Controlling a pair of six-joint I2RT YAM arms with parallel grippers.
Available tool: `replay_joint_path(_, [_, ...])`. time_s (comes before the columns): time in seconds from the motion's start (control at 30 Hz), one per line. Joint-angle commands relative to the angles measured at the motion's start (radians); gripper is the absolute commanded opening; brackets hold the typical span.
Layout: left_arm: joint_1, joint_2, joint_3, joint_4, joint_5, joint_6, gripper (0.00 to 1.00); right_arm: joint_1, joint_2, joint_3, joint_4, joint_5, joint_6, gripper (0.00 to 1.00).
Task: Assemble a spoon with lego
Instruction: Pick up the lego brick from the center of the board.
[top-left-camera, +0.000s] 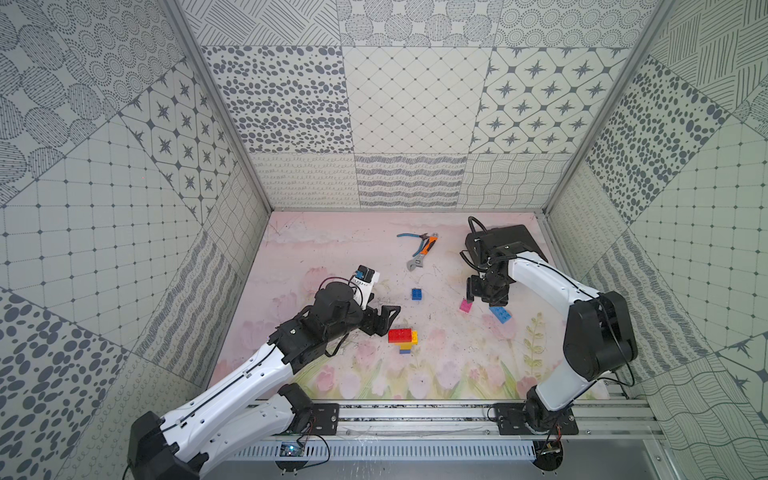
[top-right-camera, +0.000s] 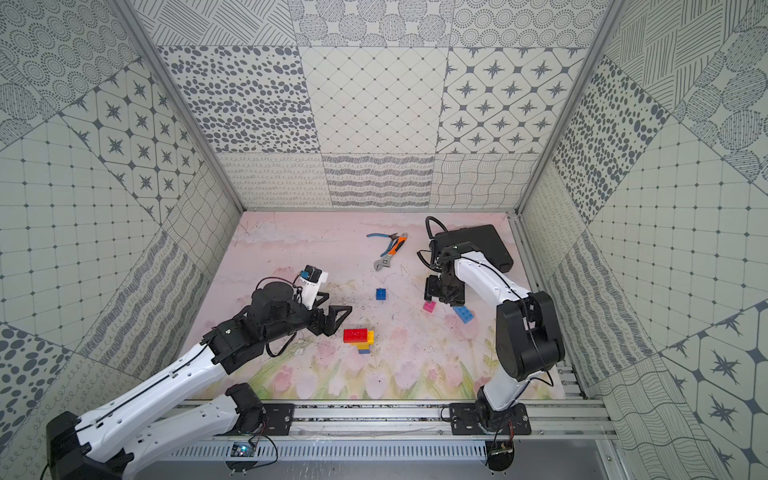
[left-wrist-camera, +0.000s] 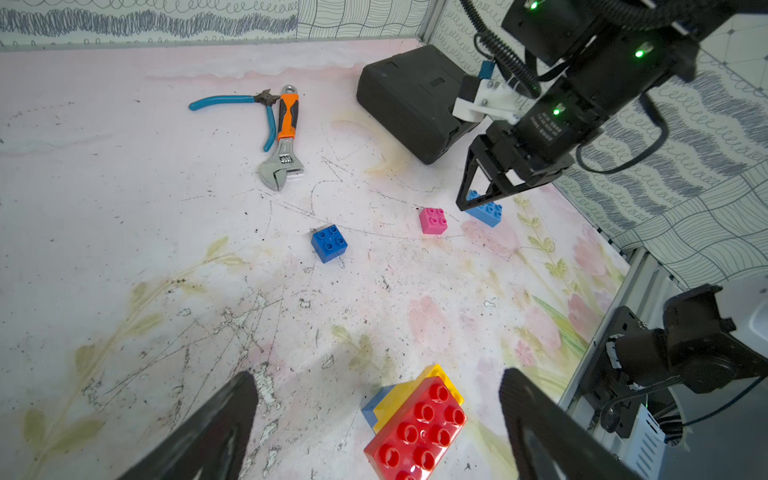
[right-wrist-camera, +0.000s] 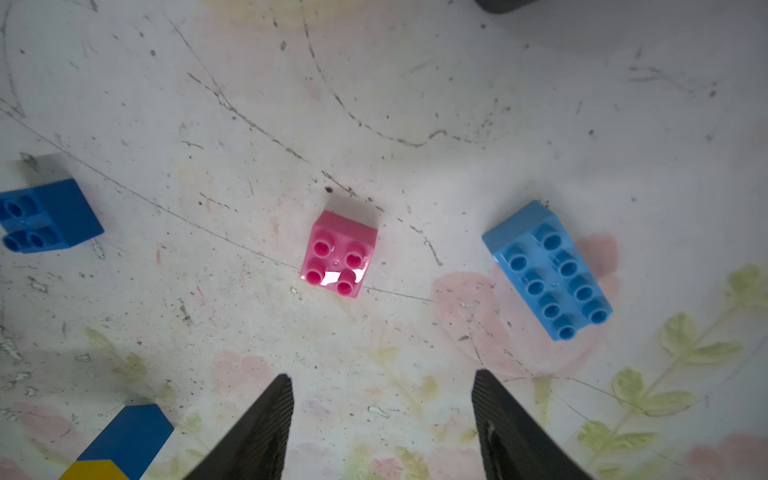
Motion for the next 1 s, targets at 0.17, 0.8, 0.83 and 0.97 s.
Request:
replay_joint_path(0.17, [-0.009,-0.059,-0.038,0.057,0.009,0.023,0.94,0.02,0.059,-0.031,0.142,0.021,0.172,0.66])
replay_joint_path(0.8, [-0.01,-0.149,-0.072,0.005,-0.047,-0.009,0.94,0.036,0.172,-0.028,0.201,0.047,0.217,0.5])
replay_joint_path(0.83, [-0.011,-0.154,-0.074,0.002,-0.048,-0.009,0.94,0.039,0.172,-0.033,0.204,0.049,0.216,0.5])
replay_joint_path(0.97, [-0.01,-0.166,-0.08,-0.001,-0.06,-0.011,0.94,0.041,0.171,-0.043,0.212,0.055,0.215,0.46])
